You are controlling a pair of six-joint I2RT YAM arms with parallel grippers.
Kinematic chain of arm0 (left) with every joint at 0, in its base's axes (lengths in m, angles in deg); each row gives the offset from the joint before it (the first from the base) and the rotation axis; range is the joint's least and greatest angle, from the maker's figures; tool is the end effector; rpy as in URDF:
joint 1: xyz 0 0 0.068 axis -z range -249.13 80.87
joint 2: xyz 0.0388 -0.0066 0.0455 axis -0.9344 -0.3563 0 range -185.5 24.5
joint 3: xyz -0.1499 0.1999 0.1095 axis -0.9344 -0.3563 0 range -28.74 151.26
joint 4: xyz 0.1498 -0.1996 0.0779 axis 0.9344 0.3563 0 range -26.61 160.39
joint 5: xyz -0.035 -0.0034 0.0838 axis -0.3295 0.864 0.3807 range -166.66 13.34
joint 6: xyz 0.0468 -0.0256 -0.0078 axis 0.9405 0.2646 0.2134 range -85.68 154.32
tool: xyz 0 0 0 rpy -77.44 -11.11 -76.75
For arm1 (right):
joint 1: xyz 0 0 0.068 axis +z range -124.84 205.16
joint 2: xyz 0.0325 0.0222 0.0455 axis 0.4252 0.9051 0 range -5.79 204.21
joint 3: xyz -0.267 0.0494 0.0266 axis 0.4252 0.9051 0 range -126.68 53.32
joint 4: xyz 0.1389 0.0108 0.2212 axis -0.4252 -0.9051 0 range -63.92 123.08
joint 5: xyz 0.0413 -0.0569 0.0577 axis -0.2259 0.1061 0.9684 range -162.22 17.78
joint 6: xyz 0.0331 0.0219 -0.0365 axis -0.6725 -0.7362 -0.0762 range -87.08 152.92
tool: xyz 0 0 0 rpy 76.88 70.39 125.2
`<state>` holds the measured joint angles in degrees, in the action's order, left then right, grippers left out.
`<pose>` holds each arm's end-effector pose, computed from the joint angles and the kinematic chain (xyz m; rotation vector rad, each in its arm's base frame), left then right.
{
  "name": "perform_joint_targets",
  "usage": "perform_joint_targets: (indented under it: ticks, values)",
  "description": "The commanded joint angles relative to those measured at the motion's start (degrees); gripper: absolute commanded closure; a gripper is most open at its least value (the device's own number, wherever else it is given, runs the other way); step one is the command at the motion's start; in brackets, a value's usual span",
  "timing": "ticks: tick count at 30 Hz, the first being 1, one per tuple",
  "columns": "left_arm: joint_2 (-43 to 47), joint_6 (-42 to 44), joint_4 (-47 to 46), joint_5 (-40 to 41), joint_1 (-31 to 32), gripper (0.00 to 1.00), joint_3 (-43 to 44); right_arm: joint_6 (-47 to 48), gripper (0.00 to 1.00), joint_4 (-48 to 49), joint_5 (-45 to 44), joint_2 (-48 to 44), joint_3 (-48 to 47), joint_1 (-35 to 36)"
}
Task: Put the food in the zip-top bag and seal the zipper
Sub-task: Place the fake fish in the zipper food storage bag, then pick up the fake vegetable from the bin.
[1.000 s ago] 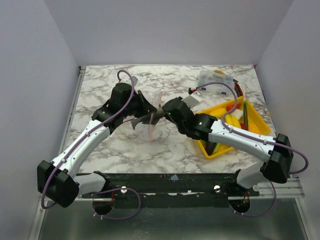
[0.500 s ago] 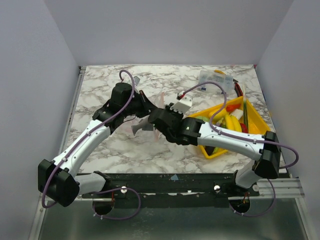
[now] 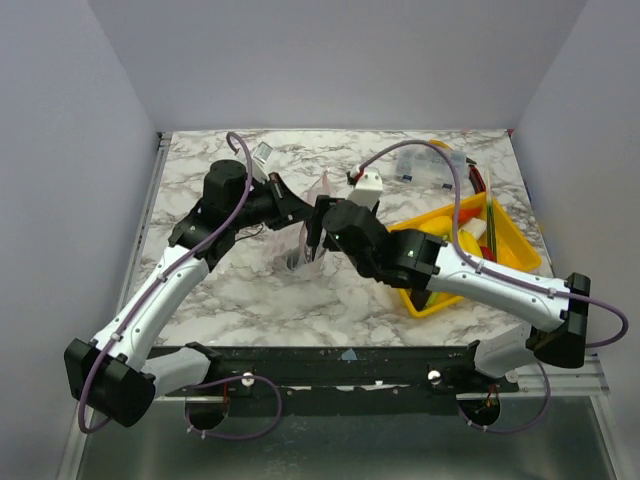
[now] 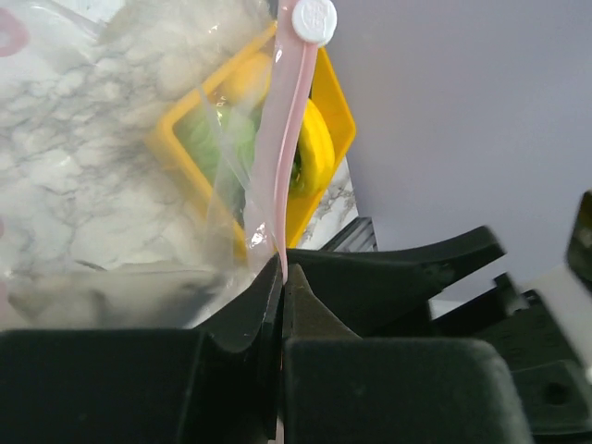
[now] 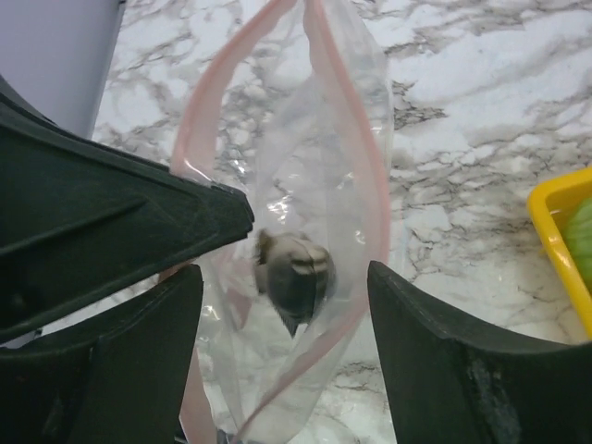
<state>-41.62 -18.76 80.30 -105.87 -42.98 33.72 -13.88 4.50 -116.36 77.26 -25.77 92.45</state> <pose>0.2255 -0.1301 0.3622 -0.1212 2.1506 -1.3616 0.1466 0.2860 0.3650 0.0798 1.9954 0.4667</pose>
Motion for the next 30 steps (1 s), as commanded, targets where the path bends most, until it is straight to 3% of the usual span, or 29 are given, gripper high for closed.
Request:
perform_joint_targets:
  ticks: [1,5,8,11,14,18,26,30]
  values:
    - [1.75,2.00,2.34,-1.08,-1.90,1.00,0.88,9.14,0.24,-9.30,9.65,-0.70,-9.23,-2.21]
    - [2.96,4.22,5.80,-0.48,-3.05,1.00,3.73,9.93,0.27,-14.00,7.59,-3.85,-10.72,-2.68]
    - [4.26,7.36,15.37,4.87,-3.39,1.00,10.21,9.40,0.31,-18.14,3.51,-8.75,-7.82,-5.98]
    - [5.21,10.10,22.74,9.77,-3.39,1.00,16.00,8.09,0.30,-21.85,6.62,-12.93,-2.71,-17.90]
    - [5.46,12.23,25.74,14.59,-3.61,1.00,19.04,9.57,0.28,-19.15,13.38,-16.33,5.56,-29.16]
    - [2.35,16.23,28.17,14.49,-3.65,1.00,21.47,9.99,0.28,-14.01,22.80,-16.12,14.52,-40.34]
    - [-0.68,24.33,33.52,23.71,-3.57,1.00,25.86,7.83,0.34,-8.67,18.67,-10.64,23.34,-46.47]
    - [-0.16,24.26,30.71,20.77,-3.56,1.00,23.45,7.53,0.39,-4.43,18.07,-8.45,25.53,-46.70]
